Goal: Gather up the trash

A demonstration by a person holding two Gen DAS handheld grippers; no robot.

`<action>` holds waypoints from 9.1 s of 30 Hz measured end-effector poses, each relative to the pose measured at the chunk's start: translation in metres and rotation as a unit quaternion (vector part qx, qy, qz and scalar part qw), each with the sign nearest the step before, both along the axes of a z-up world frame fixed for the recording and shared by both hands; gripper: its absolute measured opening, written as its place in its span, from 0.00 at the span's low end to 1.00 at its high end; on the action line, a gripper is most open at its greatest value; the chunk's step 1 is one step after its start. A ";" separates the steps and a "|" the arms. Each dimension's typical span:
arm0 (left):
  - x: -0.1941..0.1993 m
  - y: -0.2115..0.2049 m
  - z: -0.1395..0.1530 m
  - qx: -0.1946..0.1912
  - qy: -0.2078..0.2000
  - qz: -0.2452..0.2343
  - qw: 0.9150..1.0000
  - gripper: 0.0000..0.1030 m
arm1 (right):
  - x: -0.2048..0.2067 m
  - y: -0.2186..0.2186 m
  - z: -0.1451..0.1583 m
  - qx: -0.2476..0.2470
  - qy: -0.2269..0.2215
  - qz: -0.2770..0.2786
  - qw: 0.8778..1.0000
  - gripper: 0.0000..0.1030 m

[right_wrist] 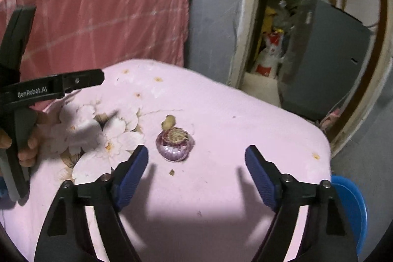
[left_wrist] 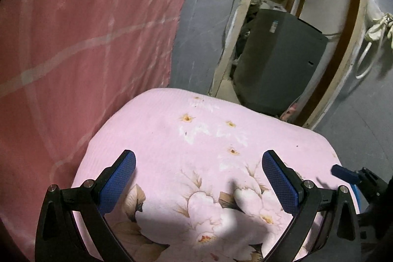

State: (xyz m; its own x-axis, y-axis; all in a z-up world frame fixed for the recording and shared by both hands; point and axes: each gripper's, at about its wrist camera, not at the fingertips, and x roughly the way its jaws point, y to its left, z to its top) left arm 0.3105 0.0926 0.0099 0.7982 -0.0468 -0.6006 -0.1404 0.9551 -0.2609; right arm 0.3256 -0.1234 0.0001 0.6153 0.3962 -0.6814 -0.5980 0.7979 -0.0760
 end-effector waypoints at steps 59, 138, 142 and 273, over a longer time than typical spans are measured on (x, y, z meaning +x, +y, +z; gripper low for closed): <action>0.078 -0.102 -0.028 0.034 0.130 -0.182 0.974 0.09 | 0.012 -0.087 0.000 0.121 0.053 -0.060 0.989 0.35; 0.027 -0.348 0.025 0.000 -0.051 -0.309 0.950 0.09 | -0.043 -0.308 0.037 0.225 -0.094 -0.299 0.922 0.49; 0.030 -0.352 0.018 0.005 -0.034 -0.316 0.948 0.10 | -0.045 -0.311 0.037 0.228 -0.095 -0.303 0.920 0.51; -0.268 -0.172 -0.006 0.100 -0.200 -0.115 0.968 0.98 | -0.291 -0.167 0.009 0.130 -0.240 -0.267 0.924 1.00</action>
State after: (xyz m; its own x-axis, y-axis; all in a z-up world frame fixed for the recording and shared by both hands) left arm 0.0428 -0.0791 0.0036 0.9507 -0.1657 -0.2620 0.1559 0.9861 -0.0578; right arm 0.0341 -0.2901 0.0092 0.9771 0.0604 -0.2040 -0.0605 0.9982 0.0060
